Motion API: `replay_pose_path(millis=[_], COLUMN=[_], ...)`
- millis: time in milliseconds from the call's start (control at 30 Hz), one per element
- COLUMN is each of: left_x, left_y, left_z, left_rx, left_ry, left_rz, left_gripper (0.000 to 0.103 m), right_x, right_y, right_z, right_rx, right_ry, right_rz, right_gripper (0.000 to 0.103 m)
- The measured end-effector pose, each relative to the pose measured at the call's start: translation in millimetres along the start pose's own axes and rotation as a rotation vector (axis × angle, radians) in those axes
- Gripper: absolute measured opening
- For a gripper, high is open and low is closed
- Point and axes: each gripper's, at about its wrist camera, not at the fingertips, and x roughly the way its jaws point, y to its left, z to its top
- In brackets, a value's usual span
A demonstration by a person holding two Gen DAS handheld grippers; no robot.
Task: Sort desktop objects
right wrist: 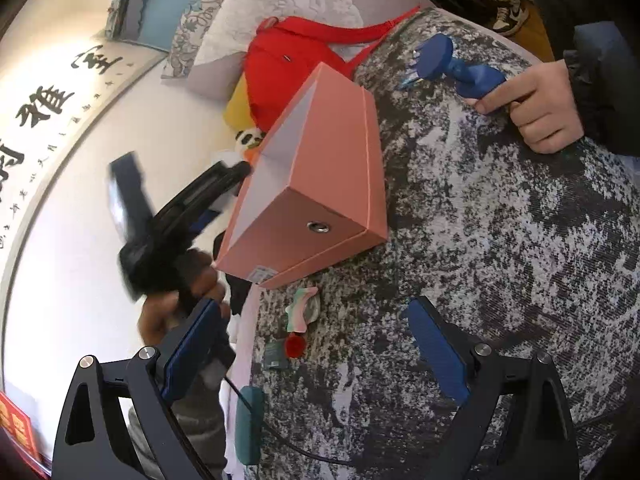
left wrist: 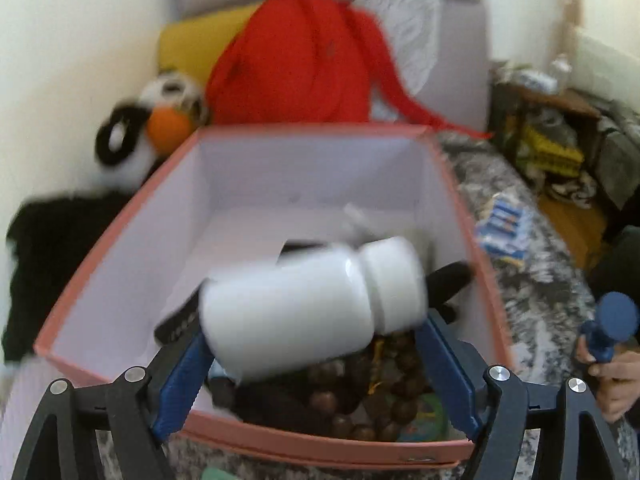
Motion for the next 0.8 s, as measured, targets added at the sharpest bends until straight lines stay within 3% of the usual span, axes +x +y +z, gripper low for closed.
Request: replay_pose_path(millis=[133,300,433,600,800], left_x=[-20,-51,-57,-47,-22], left_y=[27,78,121,147,138], left_z=[-21,-59,-110,-177,-206], left_rx=[-0.069,-0.145,-0.227,-0.332,-0.295], left_ry=[-0.049,-0.057,0.018,0.121,0.192], left_rz=[-0.040,0.033,0.078,0.173,0.247], left_gripper=[0.091,0.091,0.091,0.087,0.086], right_x=[4,5,6,5,2], right_y=[-1,4,9,12,12], right_z=[-1,-3,-4,-7,-10], right_rx=[0.000,-0.020,-0.036,-0.046,-0.058], right_ry=[0.017,0.032,0.044,0.055,0.057], right_rz=[0.000,0.020,0.037,0.046,0.033], right_gripper=[0.097,0.097,0.097,0.097,0.097])
